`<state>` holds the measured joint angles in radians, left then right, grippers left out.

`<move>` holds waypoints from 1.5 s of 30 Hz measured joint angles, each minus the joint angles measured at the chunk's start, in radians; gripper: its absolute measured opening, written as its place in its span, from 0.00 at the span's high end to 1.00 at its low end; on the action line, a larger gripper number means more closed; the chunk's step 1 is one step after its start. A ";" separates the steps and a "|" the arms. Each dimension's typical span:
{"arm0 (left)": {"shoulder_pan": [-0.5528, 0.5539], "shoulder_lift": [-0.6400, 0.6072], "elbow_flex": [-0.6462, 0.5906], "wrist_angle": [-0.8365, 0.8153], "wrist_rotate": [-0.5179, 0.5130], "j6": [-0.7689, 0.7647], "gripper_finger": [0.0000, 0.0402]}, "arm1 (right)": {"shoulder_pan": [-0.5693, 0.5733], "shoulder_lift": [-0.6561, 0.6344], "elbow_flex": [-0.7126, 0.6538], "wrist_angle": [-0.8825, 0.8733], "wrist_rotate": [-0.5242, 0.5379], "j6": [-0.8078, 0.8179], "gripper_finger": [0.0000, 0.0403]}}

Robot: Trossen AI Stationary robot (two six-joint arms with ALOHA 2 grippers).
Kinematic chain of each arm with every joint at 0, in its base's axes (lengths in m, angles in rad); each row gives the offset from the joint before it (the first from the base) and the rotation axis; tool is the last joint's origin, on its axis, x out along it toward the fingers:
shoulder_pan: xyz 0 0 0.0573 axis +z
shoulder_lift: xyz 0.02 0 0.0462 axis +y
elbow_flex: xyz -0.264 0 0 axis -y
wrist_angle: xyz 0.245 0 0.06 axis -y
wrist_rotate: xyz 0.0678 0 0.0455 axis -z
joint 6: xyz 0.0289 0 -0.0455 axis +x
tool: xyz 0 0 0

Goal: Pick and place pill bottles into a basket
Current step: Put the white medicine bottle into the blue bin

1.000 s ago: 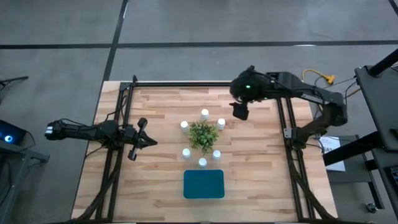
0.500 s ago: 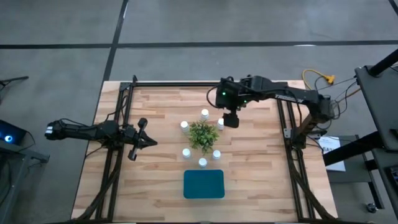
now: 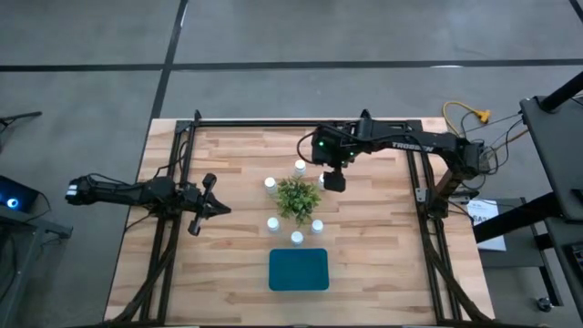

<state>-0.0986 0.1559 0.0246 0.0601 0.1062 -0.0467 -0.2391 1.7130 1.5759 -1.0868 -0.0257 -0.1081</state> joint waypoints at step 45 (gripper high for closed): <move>0.000 0.001 0.000 0.002 -0.001 0.000 1.00 | -0.079 0.001 -0.274 0.258 -0.031 -0.034 0.20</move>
<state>-0.0986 0.1570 0.0246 0.0619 0.1051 -0.0463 -0.3180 1.7142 1.3014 -0.8289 -0.0564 -0.1425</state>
